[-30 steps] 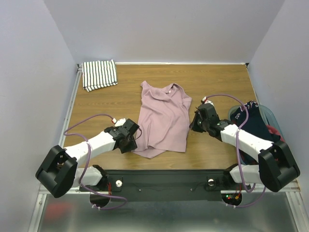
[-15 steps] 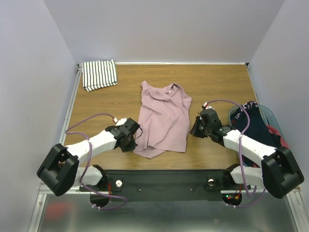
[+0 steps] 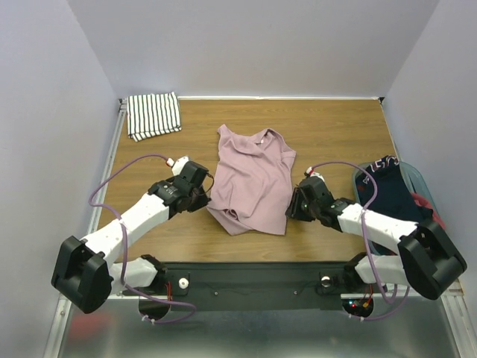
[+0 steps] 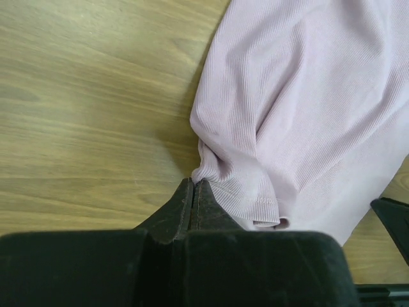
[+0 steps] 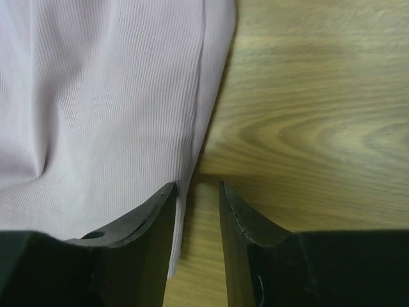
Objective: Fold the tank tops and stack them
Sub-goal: Flatten the tank top out
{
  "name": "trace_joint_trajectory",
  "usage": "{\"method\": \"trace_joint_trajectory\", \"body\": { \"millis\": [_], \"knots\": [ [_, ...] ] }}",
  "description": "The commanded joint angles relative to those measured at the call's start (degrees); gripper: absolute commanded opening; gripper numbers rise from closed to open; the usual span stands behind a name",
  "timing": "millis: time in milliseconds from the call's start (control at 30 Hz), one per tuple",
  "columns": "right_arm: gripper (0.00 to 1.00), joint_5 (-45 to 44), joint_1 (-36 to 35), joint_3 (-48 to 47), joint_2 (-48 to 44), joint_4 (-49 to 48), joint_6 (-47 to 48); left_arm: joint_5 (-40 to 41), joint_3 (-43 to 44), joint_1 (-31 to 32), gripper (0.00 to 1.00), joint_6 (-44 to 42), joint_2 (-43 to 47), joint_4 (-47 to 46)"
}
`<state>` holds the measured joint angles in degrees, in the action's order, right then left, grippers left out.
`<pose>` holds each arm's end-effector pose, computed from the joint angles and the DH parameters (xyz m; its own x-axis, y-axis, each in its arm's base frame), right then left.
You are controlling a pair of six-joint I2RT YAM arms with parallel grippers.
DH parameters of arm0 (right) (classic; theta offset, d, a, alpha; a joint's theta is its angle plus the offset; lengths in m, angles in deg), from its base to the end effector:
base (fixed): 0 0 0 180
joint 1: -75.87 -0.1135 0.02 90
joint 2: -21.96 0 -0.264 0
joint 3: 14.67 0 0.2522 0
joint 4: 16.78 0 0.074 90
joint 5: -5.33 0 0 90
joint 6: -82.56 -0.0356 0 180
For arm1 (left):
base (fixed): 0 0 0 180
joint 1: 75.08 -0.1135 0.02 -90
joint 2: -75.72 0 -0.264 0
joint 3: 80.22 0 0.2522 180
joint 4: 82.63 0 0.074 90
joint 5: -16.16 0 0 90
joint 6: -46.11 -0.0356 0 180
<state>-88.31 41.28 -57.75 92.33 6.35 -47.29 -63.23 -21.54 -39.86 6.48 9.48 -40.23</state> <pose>0.1867 0.1260 0.1621 -0.8288 0.2052 -0.5205 -0.0028 0.9287 0.3707 0.1947 -0.1295 0.2385 -0.7610 -0.3894 -0.5189 -0.1819 0.8958 -0.4056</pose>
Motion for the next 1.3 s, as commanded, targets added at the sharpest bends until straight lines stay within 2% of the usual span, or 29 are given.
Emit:
{"method": "trace_joint_trajectory", "body": {
  "millis": [0,133,400,533,733,933,1267],
  "knots": [
    [0.39,-5.94,-0.30,-3.72,1.78,-3.21,-1.37,2.04,2.71,-2.00,0.00,-2.82,1.90,2.38],
    [0.38,-4.53,-0.30,-4.78,5.21,-4.17,-1.54,1.61,4.03,-3.32,0.00,-4.22,2.34,2.65],
    [0.34,-8.04,-0.30,-8.56,9.52,-5.06,-1.28,0.11,6.75,-3.76,0.00,-6.33,2.60,2.56],
    [0.28,-6.47,-0.30,-10.14,9.70,-5.32,-1.36,-0.15,8.59,-3.76,0.00,-7.47,2.78,3.26],
    [0.36,-2.07,-2.58,-4.36,1.21,-5.32,-1.62,0.11,11.14,-3.76,0.00,-8.18,2.17,3.52],
    [0.40,-1.02,-10.30,4.96,-7.26,-5.41,-7.42,-0.15,14.13,-3.93,0.00,-8.44,0.50,3.61],
    [0.53,-5.58,-18.50,4.89,-2.96,-11.21,-12.52,0.20,19.49,-4.02,0.00,-8.97,-1.09,5.02]
  ]
}}
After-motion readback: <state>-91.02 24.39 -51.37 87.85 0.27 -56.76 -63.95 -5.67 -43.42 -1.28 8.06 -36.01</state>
